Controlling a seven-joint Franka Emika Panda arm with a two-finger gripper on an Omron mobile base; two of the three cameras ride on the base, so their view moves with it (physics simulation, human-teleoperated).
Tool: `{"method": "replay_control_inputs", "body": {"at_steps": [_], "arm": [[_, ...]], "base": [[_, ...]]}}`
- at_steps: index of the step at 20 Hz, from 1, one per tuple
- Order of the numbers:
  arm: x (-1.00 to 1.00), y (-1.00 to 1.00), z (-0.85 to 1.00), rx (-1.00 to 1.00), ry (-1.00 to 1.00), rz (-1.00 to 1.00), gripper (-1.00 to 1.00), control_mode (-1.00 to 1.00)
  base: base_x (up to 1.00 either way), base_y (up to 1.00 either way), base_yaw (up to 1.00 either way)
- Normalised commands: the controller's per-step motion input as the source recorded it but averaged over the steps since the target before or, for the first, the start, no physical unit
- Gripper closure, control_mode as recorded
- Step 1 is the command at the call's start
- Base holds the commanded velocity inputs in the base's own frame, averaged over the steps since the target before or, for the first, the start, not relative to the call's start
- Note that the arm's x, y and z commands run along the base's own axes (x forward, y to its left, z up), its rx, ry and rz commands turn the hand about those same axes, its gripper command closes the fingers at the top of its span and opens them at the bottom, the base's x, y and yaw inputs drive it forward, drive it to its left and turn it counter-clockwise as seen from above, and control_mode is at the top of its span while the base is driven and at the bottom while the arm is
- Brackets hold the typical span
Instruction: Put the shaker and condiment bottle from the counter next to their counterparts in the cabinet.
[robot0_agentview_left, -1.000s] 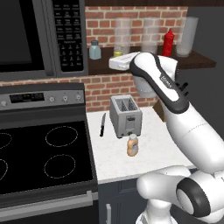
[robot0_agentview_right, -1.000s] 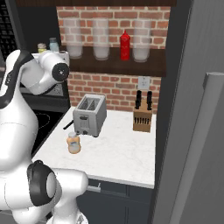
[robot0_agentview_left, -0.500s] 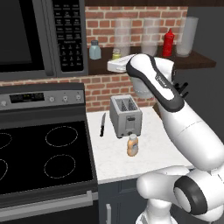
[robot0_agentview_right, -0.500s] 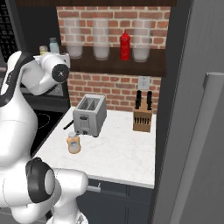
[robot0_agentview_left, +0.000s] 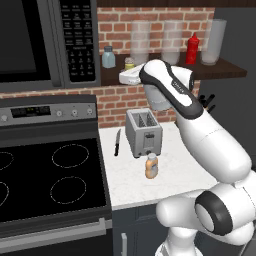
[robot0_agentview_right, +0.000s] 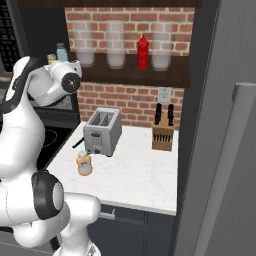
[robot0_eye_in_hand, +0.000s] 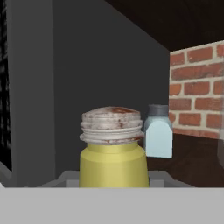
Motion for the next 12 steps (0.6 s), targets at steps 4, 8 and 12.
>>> {"method": "replay_control_inputs", "body": {"at_steps": [4, 8, 12], "arm": [[0.42, 0.21, 0.00, -0.02, -0.01, 0.00, 1.00, -1.00], [0.74, 0.08, -0.14, 0.00, 0.03, -0.03, 1.00, -1.00], [0.60, 0.00, -0.19, 0.00, 0.01, -0.03, 1.00, -1.00]], "base": [[0.00, 0.00, 0.00], [0.00, 0.00, 0.00], [0.00, 0.00, 0.00]]}}
